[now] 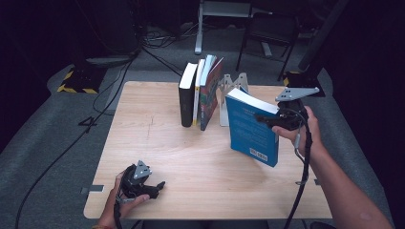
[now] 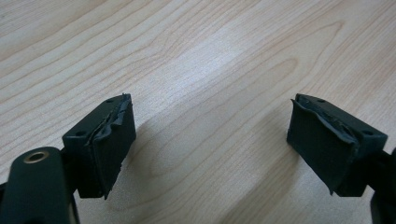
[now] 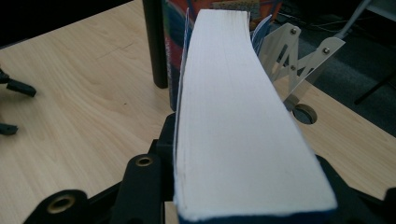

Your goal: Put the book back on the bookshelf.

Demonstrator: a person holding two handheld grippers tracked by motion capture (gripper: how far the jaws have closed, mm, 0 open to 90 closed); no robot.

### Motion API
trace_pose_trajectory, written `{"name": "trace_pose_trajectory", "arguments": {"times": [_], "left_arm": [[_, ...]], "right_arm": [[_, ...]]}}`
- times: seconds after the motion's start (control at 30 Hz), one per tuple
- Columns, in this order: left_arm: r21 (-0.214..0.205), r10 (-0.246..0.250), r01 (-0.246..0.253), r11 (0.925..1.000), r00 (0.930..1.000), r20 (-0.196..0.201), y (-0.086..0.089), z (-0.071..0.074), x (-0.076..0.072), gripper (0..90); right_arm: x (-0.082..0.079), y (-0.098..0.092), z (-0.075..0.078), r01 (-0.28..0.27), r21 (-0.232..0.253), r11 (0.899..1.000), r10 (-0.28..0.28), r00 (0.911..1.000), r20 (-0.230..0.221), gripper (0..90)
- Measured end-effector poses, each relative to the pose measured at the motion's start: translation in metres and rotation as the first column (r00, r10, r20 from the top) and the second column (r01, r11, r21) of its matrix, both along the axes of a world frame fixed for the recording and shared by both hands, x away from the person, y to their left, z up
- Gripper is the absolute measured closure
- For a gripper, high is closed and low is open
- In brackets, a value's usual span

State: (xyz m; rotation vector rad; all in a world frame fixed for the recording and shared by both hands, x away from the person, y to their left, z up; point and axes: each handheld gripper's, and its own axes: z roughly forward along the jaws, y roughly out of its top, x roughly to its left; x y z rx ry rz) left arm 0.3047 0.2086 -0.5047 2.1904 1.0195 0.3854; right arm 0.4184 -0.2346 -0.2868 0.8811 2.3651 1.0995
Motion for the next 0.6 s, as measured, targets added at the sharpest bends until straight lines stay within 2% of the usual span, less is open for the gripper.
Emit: {"name": "trace_pose_trajectory", "arguments": {"times": [0.27, 0.4, 0.6], "left_arm": [[0.005, -0.003, 0.003, 1.0, 1.0, 0.003, 0.0, 0.0, 0.0, 15.0], [0.004, -0.002, 0.002, 1.0, 1.0, 0.003, 0.0, 0.0, 0.0, 14.9], [0.004, -0.003, 0.003, 1.0, 1.0, 0.002, 0.0, 0.0, 0.001, 14.8]], "right_arm": [[0.02, 0.007, 0.005, 0.047, 0.017, 0.999, -0.047, 0.9988, 0.015, 60.9], [0.03, 0.013, 0.009, 0.094, 0.031, 0.995, -0.095, 0.9948, 0.038, 60.9], [0.046, 0.02, 0.015, 0.132, 0.036, 0.991, -0.133, 0.9895, 0.056, 60.9]]}}
